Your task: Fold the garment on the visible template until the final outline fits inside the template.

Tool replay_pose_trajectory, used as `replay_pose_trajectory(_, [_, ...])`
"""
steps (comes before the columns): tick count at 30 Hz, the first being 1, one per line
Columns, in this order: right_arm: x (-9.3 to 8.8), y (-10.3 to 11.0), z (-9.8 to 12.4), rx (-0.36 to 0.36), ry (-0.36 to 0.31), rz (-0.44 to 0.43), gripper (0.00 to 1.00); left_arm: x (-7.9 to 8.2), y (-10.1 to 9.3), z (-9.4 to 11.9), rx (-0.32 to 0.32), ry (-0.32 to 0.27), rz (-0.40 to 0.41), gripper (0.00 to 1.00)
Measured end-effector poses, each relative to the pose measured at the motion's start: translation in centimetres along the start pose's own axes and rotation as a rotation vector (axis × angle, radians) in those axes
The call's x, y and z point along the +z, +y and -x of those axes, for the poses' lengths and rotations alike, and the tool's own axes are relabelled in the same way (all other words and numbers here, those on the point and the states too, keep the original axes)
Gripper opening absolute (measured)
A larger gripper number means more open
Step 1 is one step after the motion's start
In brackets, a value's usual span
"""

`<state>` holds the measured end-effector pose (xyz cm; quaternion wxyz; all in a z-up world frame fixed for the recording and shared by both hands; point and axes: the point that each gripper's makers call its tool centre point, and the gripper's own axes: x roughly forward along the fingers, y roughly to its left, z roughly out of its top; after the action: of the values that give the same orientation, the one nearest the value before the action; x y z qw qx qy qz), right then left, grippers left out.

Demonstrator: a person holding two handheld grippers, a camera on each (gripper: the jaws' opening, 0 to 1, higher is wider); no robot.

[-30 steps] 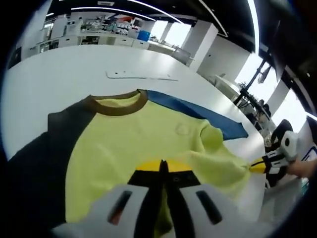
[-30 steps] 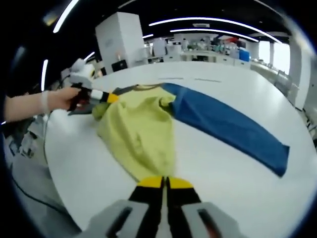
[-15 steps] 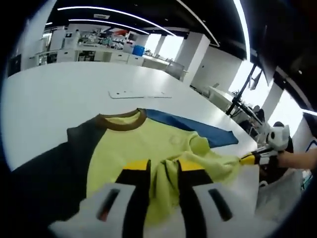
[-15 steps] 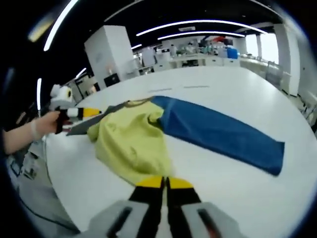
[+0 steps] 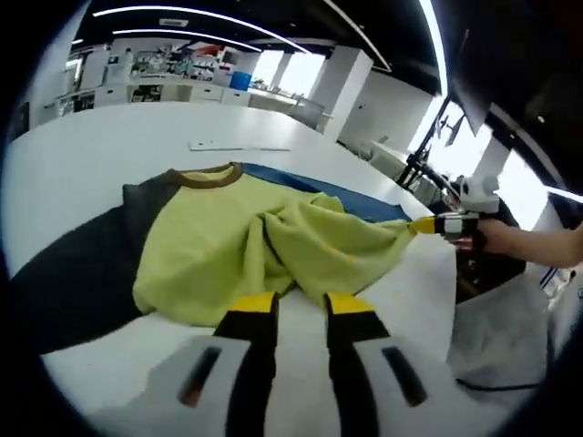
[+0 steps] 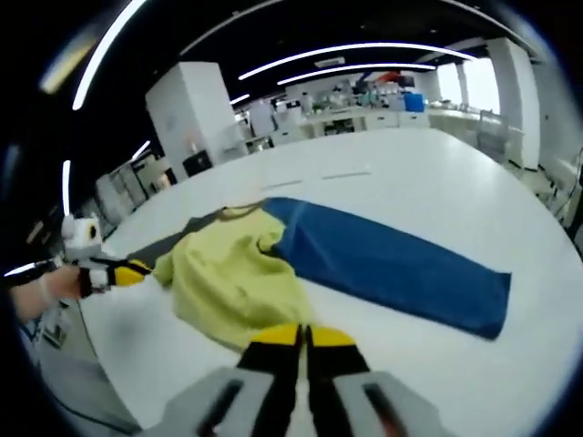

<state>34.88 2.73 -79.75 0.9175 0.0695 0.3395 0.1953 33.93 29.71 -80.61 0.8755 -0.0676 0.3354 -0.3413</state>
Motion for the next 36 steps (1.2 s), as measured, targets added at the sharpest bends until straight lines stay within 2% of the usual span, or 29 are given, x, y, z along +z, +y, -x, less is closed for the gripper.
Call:
replay_pose_trajectory(2, [0.0,0.0,0.0,0.000,0.000,0.002,0.00,-0.6,0.2,-0.6,0.034,0.008,-0.007,0.18])
replay_pose_trajectory(3, [0.0,0.0,0.0,0.001,0.000,0.002,0.00,-0.7,0.9,-0.8,0.083,0.005,-0.061,0.17])
replay_pose_trajectory(4, [0.0,0.0,0.1,0.001,-0.001,0.001,0.00,-0.7,1.1,-1.1,0.102,0.003,-0.078,0.16])
replay_pose_trajectory(9, [-0.1,-0.1,0.2,0.002,-0.002,-0.008,0.00,-1.4,1.8,-2.6,0.147,0.014,-0.020,0.17])
replay_pose_trajectory(12, [-0.2,-0.2,0.2,0.004,-0.003,-0.012,0.00,-1.3,2.3,-3.0,0.170,0.004,-0.022,0.17])
replay_pose_trajectory(19, [-0.8,-0.2,0.2,0.006,0.005,-0.020,0.00,-0.7,2.5,-3.5,0.193,-0.012,-0.031,0.14])
replay_pose_trajectory(22, [-0.9,-0.2,0.2,0.006,0.008,-0.024,0.00,-0.5,2.6,-3.6,0.201,-0.031,-0.004,0.13])
replay_pose_trajectory(24, [-1.1,-0.2,0.3,0.006,0.010,-0.023,0.00,-0.4,3.0,-3.6,0.225,-0.024,-0.043,0.10])
replay_pose_trajectory(27, [-1.2,-0.1,0.3,0.007,0.013,-0.023,0.00,-0.4,3.0,-3.7,0.223,-0.027,-0.030,0.10])
replay_pose_trajectory(36, [-1.4,0.0,0.4,0.006,0.016,-0.034,0.00,-0.6,2.6,-4.0,0.210,-0.024,0.024,0.01])
